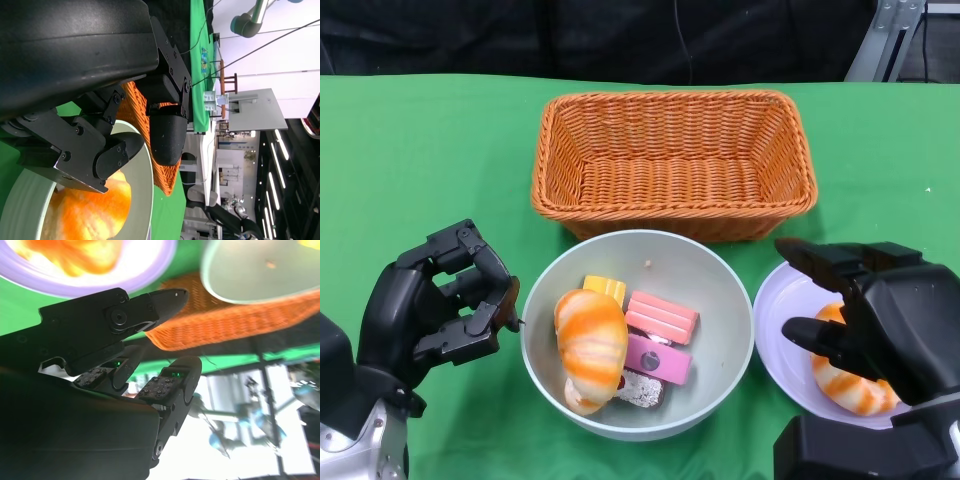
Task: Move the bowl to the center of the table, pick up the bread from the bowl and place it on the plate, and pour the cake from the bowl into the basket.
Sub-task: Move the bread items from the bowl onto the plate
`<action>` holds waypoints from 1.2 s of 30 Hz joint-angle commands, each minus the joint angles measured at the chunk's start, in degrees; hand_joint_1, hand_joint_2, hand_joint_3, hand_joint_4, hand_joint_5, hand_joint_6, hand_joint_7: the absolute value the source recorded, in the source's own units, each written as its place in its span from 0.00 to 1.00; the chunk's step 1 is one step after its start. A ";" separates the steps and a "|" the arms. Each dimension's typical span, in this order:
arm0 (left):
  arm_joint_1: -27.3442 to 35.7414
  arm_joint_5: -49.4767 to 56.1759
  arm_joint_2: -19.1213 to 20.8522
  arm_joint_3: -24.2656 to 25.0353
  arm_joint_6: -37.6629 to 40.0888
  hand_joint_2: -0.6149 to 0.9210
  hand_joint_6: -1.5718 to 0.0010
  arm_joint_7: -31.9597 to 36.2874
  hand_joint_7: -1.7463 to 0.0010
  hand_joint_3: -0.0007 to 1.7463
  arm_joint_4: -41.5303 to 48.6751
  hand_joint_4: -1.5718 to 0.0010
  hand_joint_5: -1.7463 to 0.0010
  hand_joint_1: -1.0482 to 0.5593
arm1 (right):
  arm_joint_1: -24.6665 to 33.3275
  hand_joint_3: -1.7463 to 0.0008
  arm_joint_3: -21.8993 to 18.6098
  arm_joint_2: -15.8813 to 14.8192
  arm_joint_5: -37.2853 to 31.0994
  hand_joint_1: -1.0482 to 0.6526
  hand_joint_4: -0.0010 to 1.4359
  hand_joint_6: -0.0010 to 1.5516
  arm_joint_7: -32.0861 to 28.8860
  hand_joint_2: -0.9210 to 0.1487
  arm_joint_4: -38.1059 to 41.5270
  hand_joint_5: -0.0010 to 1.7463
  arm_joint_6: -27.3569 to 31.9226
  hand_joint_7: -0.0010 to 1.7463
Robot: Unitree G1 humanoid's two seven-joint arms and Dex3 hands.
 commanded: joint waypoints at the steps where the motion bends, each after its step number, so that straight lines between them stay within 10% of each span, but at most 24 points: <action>1: -0.63 0.20 1.07 0.30 -0.84 0.82 0.51 -0.28 0.16 0.56 1.04 0.50 0.03 0.67 | 0.19 0.93 0.71 -0.45 1.13 0.18 0.53 0.46 2.86 0.00 -3.72 0.07 -2.27 0.02; 14: -1.28 0.81 0.36 0.18 -2.47 0.82 0.50 0.77 0.15 0.58 2.64 0.49 0.03 0.68 | -9.84 0.96 5.83 -0.46 3.25 0.16 0.53 0.47 10.78 0.00 3.20 0.04 -14.19 0.00; 36: -3.92 -0.21 2.12 3.09 -1.97 0.81 0.50 4.05 0.15 0.56 4.39 0.51 0.03 0.66 | -16.71 0.97 11.41 1.49 -0.50 0.16 0.49 0.44 6.85 0.00 14.93 0.00 -20.69 0.00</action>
